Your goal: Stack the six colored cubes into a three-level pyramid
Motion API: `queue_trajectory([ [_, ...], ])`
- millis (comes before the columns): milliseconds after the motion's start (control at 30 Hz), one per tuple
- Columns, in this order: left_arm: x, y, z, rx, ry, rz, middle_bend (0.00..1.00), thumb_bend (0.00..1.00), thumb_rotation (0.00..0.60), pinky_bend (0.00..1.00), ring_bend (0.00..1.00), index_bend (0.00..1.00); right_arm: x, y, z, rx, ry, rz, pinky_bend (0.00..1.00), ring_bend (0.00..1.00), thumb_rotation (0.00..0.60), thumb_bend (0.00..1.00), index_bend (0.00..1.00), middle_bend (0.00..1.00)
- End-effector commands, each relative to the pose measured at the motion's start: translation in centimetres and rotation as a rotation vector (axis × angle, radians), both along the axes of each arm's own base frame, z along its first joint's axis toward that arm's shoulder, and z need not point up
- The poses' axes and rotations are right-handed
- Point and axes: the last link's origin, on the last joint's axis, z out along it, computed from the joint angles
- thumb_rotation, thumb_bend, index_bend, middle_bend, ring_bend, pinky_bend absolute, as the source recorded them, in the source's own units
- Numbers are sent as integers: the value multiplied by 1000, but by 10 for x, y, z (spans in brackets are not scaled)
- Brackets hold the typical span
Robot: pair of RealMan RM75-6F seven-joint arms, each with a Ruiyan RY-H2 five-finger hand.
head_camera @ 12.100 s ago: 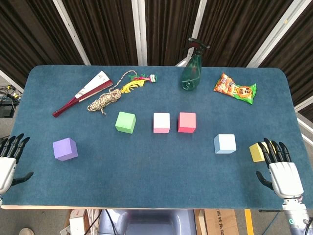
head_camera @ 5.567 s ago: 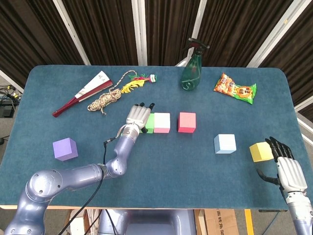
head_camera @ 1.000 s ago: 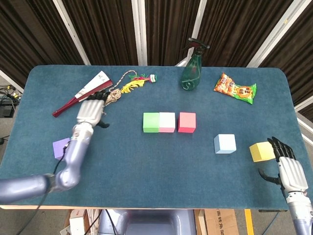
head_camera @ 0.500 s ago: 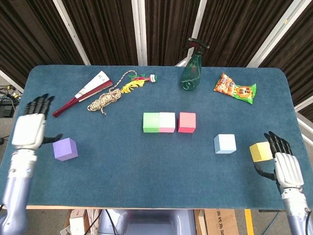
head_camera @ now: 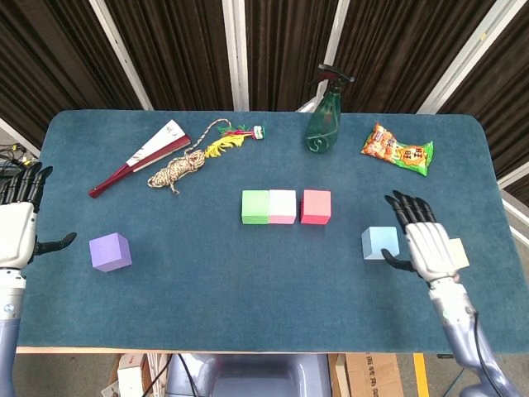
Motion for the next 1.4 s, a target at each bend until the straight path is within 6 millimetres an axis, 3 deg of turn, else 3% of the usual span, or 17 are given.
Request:
queue_trajectory([
  [33, -1, 0, 1, -4, -3, 4, 0, 131, 600, 76, 8, 0, 24, -26, -20, 65, 26, 12, 0, 0, 600, 304, 0, 0],
  [367, -3, 1, 1, -12, -10, 12, 0, 131, 600, 76, 8, 0, 35, -56, -67, 181, 143, -37, 0, 0, 600, 304, 0, 0],
  [600, -2, 1, 1, -13, -15, 11, 0, 132, 600, 76, 8, 0, 41, -68, -86, 193, 160, -54, 0, 0, 600, 304, 0, 0],
  [900, -2, 2, 2, -14, -21, 16, 0, 132, 600, 76, 8, 0, 36, -87, -92, 192, 248, -116, 0, 0, 600, 304, 67, 5],
  [1400, -2, 2, -2, -33, -31, 18, 0, 131, 600, 76, 8, 0, 18, -87, -100, 238, 391, -163, 0, 0, 600, 304, 87, 30],
])
